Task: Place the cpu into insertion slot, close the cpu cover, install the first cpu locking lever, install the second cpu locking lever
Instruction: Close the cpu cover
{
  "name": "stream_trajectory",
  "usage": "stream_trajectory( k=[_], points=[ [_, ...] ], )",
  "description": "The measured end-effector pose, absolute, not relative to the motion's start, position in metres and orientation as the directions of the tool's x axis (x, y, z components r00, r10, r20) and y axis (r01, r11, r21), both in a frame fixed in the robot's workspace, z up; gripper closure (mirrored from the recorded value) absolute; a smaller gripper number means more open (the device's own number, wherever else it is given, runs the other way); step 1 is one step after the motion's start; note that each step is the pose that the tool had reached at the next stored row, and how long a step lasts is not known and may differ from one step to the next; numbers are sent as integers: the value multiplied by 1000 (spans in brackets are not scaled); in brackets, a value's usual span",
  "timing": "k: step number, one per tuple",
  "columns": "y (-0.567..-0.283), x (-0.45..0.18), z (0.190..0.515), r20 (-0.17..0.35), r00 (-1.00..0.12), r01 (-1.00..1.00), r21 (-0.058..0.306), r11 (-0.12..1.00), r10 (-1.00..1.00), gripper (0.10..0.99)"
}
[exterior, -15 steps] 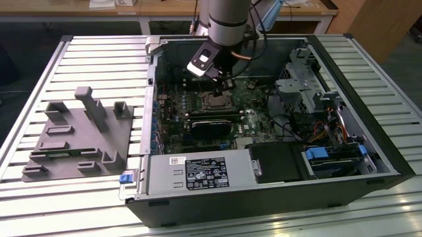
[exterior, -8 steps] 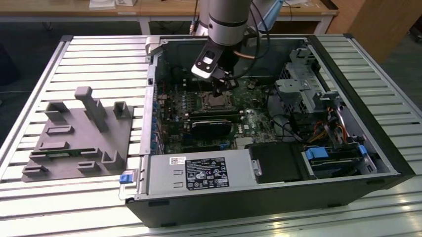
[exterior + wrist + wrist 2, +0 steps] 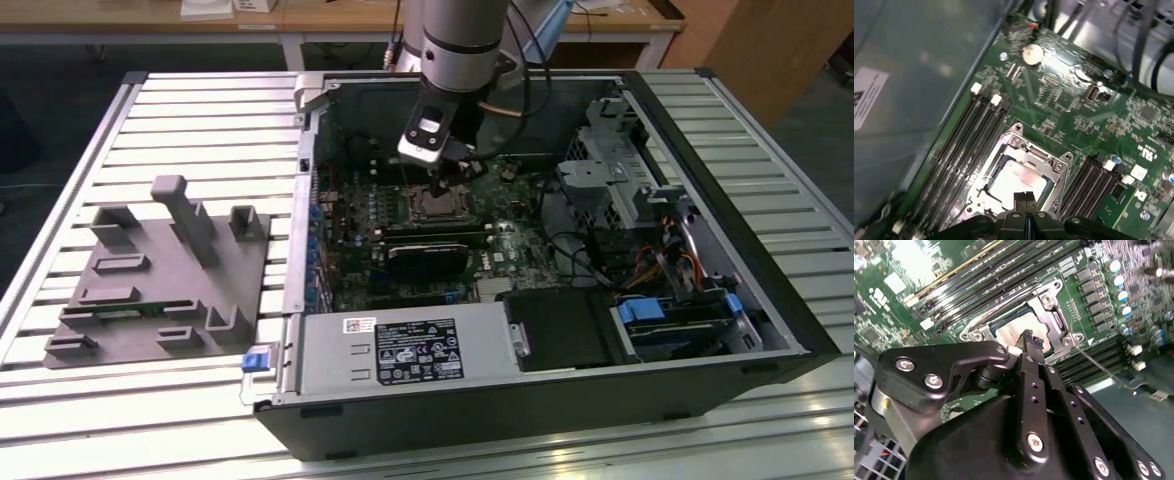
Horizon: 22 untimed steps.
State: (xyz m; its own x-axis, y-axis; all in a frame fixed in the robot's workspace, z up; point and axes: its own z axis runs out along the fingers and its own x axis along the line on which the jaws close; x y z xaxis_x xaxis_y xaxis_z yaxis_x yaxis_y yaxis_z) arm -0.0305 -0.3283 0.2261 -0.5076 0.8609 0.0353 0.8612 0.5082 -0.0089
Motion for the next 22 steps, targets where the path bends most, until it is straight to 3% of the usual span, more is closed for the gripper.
stream_trajectory(
  k=[22],
  points=[
    [-328, -31, 226, 35, -803, 595, -9, 803, 595, 980]
  ],
)
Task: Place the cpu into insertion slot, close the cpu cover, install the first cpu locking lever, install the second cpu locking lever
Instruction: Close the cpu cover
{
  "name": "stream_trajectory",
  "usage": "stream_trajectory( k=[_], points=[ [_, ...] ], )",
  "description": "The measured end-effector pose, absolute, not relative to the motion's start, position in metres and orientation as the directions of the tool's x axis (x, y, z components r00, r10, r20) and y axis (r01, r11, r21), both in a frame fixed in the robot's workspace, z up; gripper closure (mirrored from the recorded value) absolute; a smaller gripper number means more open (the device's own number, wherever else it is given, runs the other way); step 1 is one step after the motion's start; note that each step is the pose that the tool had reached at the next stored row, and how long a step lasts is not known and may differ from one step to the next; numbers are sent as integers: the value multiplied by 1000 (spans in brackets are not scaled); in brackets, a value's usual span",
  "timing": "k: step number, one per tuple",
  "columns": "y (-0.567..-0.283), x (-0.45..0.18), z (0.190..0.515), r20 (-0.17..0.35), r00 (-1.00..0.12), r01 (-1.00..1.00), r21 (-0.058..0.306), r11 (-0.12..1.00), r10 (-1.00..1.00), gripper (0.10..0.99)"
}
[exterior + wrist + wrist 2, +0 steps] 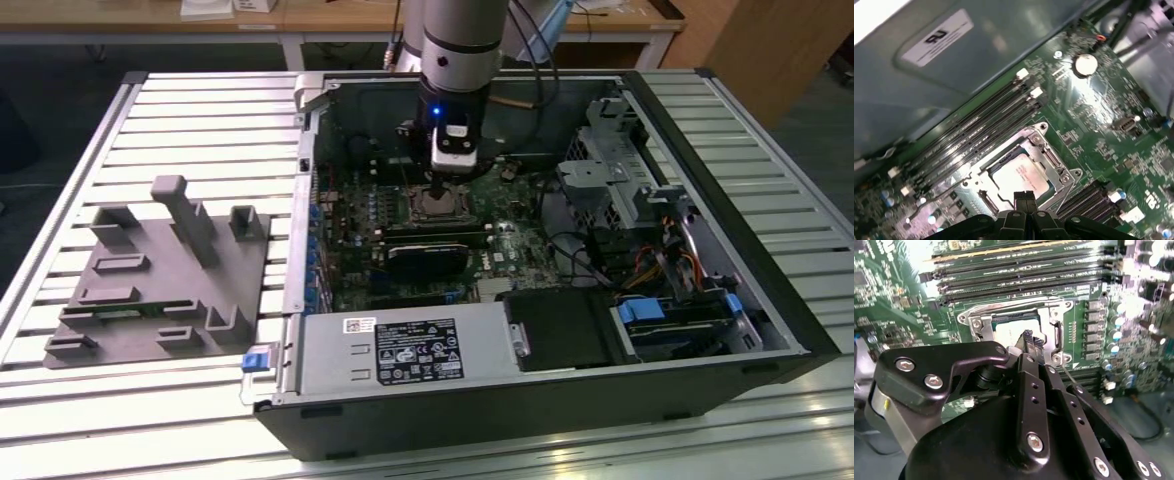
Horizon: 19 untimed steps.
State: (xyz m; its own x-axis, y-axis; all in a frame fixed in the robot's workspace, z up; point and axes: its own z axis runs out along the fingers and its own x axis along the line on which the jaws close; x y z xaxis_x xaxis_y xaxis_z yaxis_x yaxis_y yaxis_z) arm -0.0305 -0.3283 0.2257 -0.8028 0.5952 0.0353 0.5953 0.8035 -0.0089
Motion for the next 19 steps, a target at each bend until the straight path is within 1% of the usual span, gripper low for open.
stream_trajectory(
  k=[10, 19],
  points=[
    [-328, -31, 225, 36, -898, 439, -8, 898, 439, 980],
    [-328, -31, 224, 33, -952, 304, -6, 953, 304, 980]
  ],
)
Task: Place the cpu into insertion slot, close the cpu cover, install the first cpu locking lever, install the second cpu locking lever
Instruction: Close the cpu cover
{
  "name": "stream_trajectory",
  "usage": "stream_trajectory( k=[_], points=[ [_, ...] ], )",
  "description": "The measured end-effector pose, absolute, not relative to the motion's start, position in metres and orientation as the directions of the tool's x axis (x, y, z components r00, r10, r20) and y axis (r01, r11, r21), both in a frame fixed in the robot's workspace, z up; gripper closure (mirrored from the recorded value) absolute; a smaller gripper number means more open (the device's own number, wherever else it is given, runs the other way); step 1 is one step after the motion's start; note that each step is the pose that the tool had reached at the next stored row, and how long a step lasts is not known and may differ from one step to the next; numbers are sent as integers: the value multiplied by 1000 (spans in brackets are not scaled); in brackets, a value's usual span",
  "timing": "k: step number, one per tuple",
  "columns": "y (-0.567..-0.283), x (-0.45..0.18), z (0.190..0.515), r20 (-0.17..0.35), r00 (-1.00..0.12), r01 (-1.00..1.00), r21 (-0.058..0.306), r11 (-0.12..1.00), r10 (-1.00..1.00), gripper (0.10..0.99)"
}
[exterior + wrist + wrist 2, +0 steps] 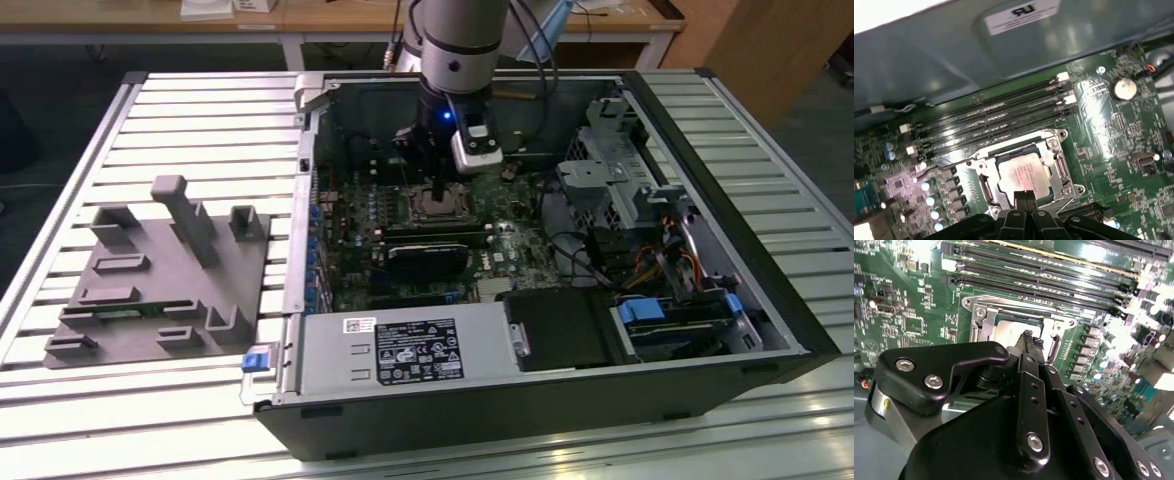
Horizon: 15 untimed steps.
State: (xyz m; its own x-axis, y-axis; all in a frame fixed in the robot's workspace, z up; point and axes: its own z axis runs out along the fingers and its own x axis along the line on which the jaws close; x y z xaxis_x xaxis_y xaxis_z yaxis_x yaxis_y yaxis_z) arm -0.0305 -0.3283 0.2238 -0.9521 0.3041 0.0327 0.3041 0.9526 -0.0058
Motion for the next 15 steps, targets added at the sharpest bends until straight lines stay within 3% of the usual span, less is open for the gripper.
stream_trajectory(
  k=[15],
  points=[
    [-328, -31, 222, 0, -990, 143, 7, 990, 143, 980]
  ],
)
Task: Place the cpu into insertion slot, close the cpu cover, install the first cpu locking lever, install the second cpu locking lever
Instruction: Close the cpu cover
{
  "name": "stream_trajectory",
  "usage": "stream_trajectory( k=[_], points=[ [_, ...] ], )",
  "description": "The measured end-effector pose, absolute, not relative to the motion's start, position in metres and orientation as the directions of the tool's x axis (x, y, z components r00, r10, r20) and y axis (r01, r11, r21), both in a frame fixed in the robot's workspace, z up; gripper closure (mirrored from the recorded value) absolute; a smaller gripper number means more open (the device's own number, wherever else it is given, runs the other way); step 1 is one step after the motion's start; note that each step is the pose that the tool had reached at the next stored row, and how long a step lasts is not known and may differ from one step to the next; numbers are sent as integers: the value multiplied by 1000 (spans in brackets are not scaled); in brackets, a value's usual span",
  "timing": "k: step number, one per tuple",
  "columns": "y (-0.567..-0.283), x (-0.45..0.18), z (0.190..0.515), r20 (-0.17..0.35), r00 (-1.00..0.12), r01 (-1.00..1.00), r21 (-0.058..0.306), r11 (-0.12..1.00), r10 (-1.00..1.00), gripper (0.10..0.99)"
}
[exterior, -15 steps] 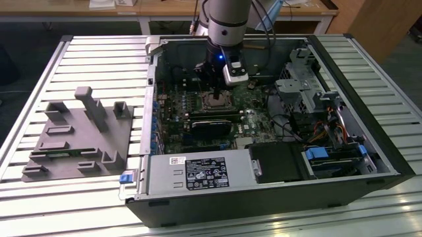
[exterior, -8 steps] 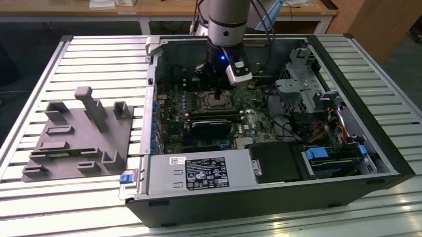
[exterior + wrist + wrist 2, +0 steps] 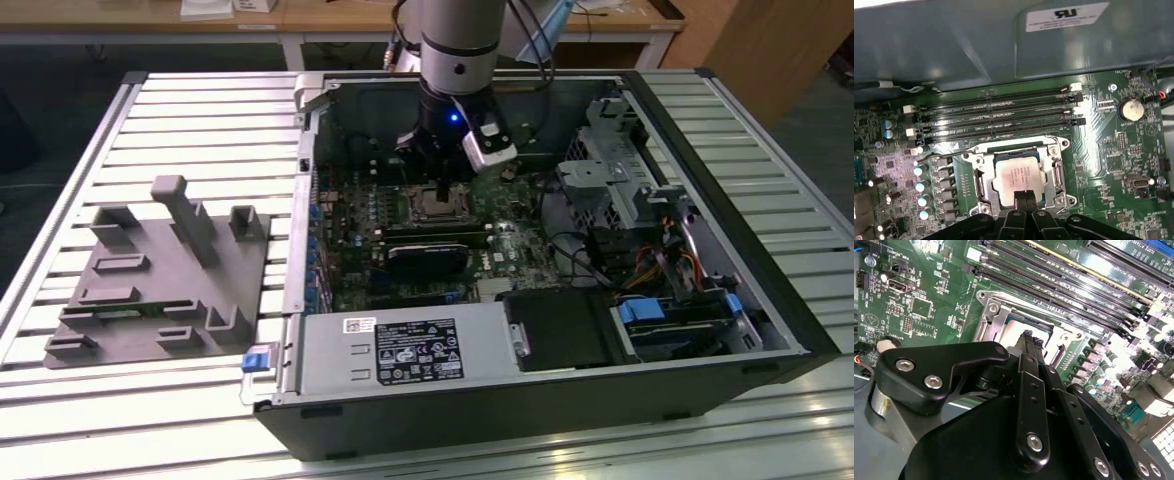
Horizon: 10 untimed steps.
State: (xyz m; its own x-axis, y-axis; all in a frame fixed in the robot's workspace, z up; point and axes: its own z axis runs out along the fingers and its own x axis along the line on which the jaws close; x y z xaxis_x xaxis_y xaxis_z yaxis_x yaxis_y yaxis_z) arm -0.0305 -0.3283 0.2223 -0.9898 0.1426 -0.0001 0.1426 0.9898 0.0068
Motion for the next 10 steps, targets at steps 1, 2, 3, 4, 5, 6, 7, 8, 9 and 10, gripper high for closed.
stream_trajectory(
  k=[1, 2, 3, 4, 5, 6, 7, 8, 9, 10],
  points=[
    [-328, -31, 222, 0, -990, 142, 7, 990, 142, 980],
    [-328, -31, 222, 0, -990, 142, 7, 990, 142, 980],
    [-328, -31, 222, 0, -990, 142, 7, 990, 142, 980],
    [-328, -31, 222, 0, -990, 142, 7, 990, 142, 980],
    [-328, -31, 222, 0, -990, 142, 7, 990, 142, 980],
    [-328, -31, 222, 0, -990, 142, 7, 990, 142, 980],
    [-328, -31, 222, 0, -990, 142, 7, 990, 142, 980],
    [-328, -31, 221, 0, -990, 142, 7, 990, 142, 980],
    [-328, -32, 221, 0, -990, 142, 7, 990, 142, 980],
    [-328, -32, 220, 0, -990, 141, 7, 990, 141, 980]
  ],
)
